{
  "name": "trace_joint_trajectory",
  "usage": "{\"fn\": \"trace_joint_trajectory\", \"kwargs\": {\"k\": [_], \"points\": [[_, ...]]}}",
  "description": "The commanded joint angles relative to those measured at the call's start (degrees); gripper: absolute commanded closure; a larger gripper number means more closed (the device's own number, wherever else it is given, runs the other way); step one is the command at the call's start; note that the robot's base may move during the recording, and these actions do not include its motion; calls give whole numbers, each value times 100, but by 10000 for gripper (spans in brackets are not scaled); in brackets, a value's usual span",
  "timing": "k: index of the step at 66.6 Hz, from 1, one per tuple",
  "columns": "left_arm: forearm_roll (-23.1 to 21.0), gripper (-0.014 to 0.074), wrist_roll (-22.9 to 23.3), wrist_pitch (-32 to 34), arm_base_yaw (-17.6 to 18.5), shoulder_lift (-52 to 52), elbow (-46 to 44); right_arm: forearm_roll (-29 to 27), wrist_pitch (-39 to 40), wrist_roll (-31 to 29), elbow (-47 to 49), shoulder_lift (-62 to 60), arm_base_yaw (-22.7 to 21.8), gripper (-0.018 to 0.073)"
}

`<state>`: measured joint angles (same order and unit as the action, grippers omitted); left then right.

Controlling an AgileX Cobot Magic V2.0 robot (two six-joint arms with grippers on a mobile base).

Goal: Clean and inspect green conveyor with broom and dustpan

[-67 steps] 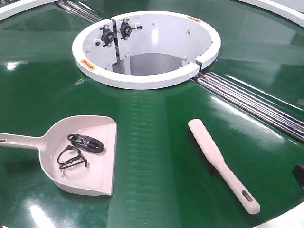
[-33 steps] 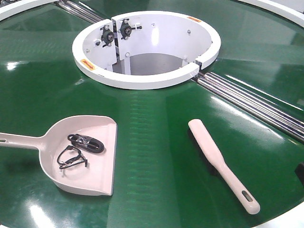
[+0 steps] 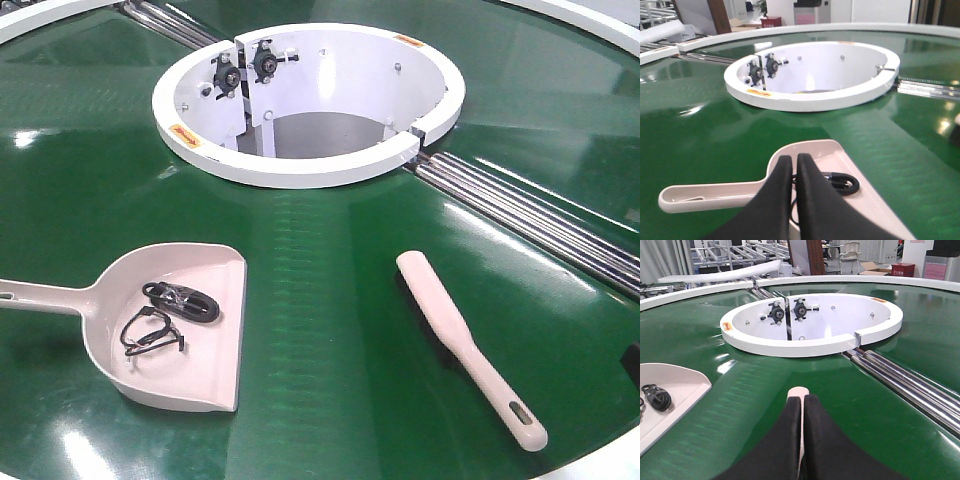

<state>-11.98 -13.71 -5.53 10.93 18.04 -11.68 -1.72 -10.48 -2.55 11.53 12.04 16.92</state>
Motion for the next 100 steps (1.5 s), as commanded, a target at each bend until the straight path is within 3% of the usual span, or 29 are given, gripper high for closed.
{"fn": "trace_joint_trajectory", "kwargs": {"k": [1, 6, 21, 26, 100], "points": [[1198, 603, 1525, 337, 24, -99, -107, 12, 448, -1, 155, 36, -17, 569], [1666, 603, 1991, 356, -11, -331, 122, 12, 448, -1, 155, 36, -17, 569], [1626, 603, 1960, 1026, -73, -1392, 1514, 12, 453, -1, 155, 36, -17, 569], [1613, 603, 1953, 588, -73, -1665, 1472, 12, 453, -1, 155, 36, -17, 569], [1636, 603, 1948, 613, -73, -1956, 1478, 12, 453, -1, 155, 36, -17, 569]]}}
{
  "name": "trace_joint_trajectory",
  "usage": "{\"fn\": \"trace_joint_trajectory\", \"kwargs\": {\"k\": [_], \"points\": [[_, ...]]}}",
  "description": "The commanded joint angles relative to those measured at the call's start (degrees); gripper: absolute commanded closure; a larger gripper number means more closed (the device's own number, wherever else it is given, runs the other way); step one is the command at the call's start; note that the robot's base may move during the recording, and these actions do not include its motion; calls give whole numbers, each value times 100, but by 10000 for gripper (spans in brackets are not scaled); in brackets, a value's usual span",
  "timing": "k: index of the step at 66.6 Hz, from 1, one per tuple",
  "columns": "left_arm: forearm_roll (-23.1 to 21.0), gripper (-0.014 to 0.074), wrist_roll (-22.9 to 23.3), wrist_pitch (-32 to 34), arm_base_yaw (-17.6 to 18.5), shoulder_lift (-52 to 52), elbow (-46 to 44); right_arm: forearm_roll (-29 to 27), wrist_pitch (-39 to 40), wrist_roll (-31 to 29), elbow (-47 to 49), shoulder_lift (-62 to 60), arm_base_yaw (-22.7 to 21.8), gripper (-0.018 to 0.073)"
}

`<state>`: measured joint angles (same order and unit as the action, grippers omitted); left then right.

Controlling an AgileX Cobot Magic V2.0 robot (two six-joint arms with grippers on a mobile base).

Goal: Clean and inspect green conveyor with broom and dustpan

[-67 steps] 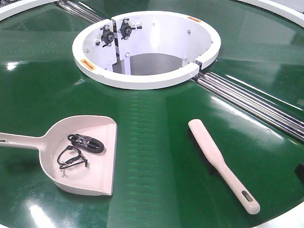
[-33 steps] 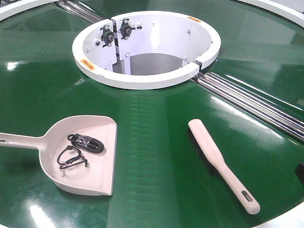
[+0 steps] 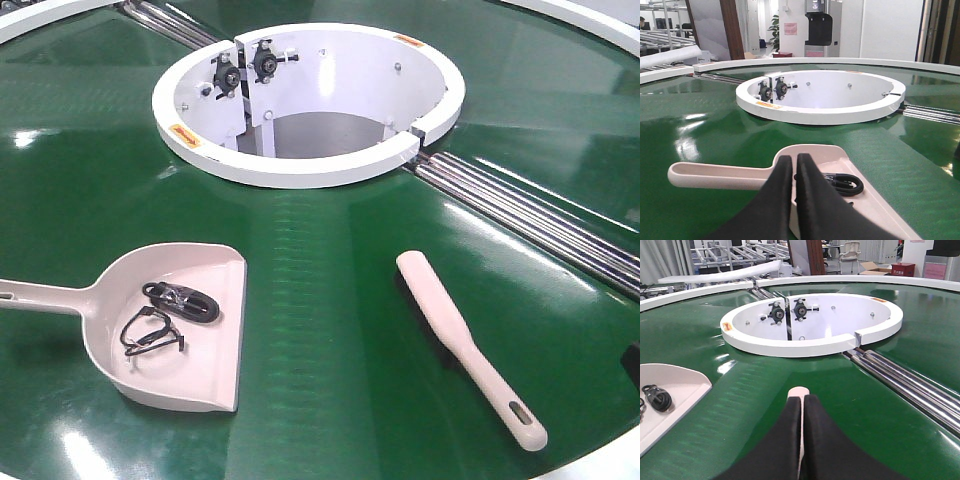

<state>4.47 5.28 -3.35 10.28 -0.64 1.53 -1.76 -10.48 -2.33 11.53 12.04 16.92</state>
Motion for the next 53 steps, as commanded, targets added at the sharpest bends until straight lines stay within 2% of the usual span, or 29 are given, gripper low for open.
{"fn": "trace_joint_trajectory", "kwargs": {"k": [1, 6, 18, 27, 33, 40, 43, 53], "points": [[-9, 603, 49, 395, -7, -88, 157, 17, 453, -24, 155, 30, -24, 569], [-9, 603, 49, 395, -7, -88, 157, 33, 432, -24, 155, -3, -156, 569], [-9, 603, 49, 395, -7, -88, 157, 176, 488, -24, 106, -12, -1021, 569], [-9, 603, 49, 395, -7, -88, 157, 435, 1048, -18, -531, -405, -1388, 569], [-9, 603, 49, 395, -7, -88, 157, 476, 1117, 89, -1002, -1004, -1642, 569], [-9, 603, 49, 395, -7, -88, 157, 496, 1189, 127, -1388, -1379, -1747, 569], [-9, 603, 49, 389, -7, -88, 157, 496, 934, 127, -1372, -1370, -1747, 569], [-9, 603, 49, 389, -7, -88, 157, 496, 1012, 127, -1378, -1370, -1741, 569]]}}
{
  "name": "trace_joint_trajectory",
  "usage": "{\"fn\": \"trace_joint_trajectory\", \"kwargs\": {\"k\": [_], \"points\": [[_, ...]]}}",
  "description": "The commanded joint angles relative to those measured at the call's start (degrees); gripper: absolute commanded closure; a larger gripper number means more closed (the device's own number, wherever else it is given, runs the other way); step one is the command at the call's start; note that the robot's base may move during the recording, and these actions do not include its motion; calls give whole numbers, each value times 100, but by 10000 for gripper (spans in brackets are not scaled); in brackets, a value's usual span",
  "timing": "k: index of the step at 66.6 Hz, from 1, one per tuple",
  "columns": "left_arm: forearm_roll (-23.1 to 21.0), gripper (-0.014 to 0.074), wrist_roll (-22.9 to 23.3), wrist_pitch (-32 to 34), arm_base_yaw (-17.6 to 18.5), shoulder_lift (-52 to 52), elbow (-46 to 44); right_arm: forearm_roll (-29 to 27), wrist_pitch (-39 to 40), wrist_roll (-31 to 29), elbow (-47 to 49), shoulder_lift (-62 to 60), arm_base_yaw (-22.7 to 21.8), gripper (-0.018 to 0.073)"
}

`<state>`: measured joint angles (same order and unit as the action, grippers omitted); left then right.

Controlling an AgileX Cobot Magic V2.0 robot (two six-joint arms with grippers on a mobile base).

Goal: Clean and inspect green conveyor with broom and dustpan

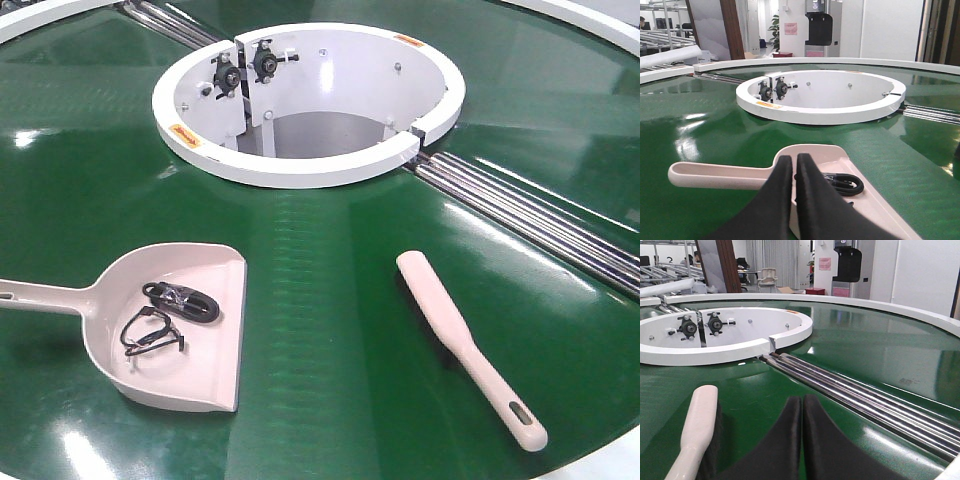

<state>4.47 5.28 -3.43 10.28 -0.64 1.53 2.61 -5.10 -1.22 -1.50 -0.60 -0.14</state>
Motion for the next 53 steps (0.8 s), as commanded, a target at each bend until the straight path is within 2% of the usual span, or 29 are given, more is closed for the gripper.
{"fn": "trace_joint_trajectory", "kwargs": {"k": [1, 53], "points": [[-9, 603, 49, 396, -7, -88, 157, 59, 475, 16, -74, -107, -35, 569], [-9, 603, 49, 396, -7, -88, 157, 43, 429, 11, -74, -107, -35, 569]]}}
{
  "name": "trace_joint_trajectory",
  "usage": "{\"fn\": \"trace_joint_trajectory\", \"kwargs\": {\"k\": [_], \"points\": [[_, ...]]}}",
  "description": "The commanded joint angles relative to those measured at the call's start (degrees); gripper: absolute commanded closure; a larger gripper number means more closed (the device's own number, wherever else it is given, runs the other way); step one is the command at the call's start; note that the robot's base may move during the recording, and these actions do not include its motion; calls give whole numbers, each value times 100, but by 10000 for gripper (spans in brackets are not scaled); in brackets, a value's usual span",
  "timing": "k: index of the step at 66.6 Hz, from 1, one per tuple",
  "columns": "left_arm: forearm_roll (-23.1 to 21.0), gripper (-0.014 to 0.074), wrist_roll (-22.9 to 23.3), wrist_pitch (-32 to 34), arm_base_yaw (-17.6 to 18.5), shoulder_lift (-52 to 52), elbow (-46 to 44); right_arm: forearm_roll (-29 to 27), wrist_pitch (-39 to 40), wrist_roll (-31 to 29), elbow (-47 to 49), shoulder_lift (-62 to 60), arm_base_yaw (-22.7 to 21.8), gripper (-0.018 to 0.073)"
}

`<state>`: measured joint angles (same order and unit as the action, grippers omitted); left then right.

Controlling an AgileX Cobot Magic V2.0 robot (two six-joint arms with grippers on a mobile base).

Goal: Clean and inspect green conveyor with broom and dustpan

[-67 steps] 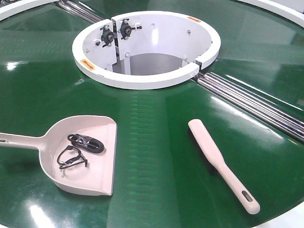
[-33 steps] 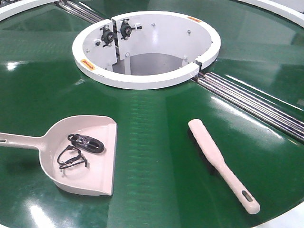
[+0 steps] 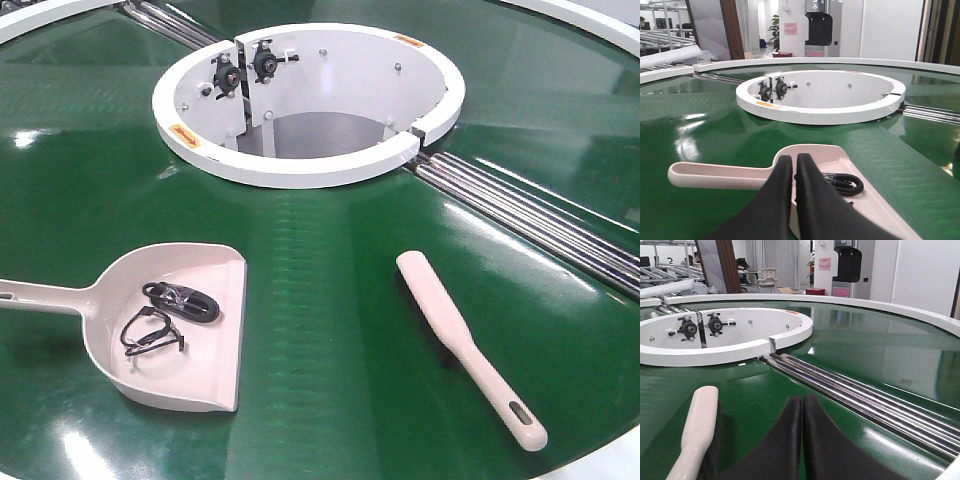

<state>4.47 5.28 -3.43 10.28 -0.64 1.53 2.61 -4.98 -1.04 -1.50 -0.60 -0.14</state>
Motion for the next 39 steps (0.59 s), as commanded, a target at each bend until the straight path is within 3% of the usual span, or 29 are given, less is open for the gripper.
{"fn": "trace_joint_trajectory", "kwargs": {"k": [1, 39], "points": [[-9, 603, 49, 396, -7, -88, 157, 43, 417, -7, -74, -107, -35, 569], [-9, 603, 49, 396, -7, -88, 157, 36, 394, -7, -74, -107, -35, 569]]}}
